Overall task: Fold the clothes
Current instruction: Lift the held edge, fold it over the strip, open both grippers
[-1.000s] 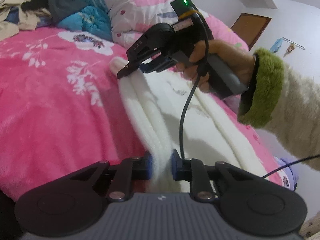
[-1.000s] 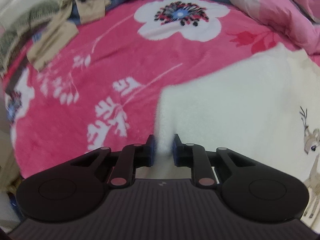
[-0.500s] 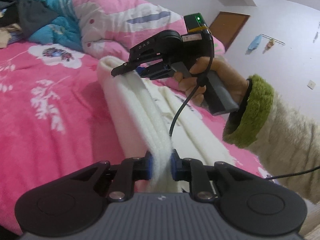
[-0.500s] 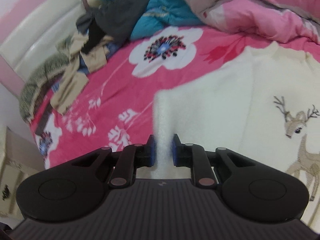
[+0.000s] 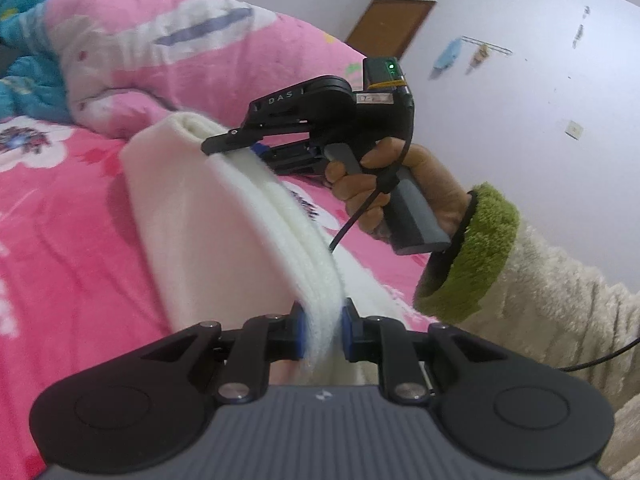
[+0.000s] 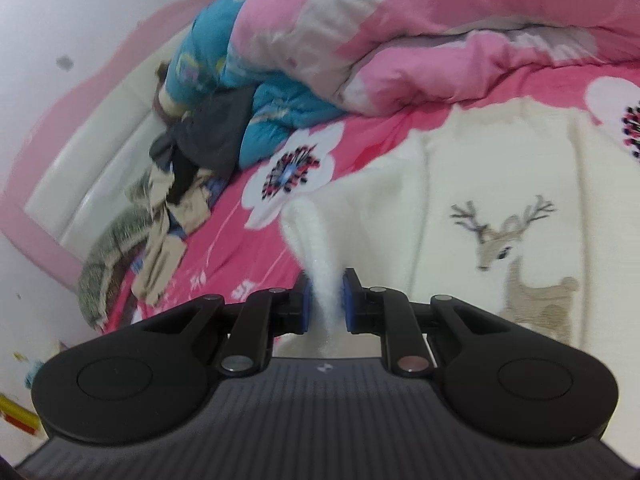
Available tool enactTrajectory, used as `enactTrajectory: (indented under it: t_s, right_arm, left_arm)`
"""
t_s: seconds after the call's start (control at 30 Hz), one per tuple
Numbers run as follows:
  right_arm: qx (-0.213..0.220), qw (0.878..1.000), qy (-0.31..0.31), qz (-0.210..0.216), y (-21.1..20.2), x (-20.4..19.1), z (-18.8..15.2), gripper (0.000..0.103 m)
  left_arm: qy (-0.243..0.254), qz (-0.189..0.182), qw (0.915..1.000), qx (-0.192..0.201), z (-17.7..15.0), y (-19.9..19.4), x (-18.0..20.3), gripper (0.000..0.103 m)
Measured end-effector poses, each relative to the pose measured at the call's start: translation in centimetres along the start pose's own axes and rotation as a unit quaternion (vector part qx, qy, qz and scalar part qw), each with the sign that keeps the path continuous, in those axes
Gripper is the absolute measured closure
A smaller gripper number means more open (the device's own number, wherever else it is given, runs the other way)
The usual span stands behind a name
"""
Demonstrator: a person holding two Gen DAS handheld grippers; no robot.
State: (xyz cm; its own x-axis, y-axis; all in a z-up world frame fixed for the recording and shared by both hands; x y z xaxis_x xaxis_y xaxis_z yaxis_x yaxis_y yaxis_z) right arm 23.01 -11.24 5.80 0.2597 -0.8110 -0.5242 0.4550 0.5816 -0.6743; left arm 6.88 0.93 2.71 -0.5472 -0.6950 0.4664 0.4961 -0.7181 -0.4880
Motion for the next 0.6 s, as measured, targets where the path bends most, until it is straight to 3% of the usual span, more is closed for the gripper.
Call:
enactTrajectory:
  t_s: [0.6]
  right_arm:
    - [0.112, 0.984, 0.124, 0.064, -8.7, 14.2, -0.2, 0.092]
  left_arm:
    - [0.074, -0.064, 0.9904, -0.098, 4.2, 12.7, 6.4, 0.086]
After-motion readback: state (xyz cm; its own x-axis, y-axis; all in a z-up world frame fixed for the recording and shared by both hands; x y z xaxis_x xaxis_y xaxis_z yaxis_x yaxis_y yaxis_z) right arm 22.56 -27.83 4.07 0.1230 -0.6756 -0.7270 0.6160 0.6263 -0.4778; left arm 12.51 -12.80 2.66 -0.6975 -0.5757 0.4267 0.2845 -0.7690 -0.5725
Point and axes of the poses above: each gripper's, at about its wrist camera, not at the fingertips, and y roughly the way its jaws point, x to its right, z to its top, the point moved 3 cm from there along y, roughly the way its jaws point, and after that the axes turned 7 degrees about -x, right-handed, at the moved point
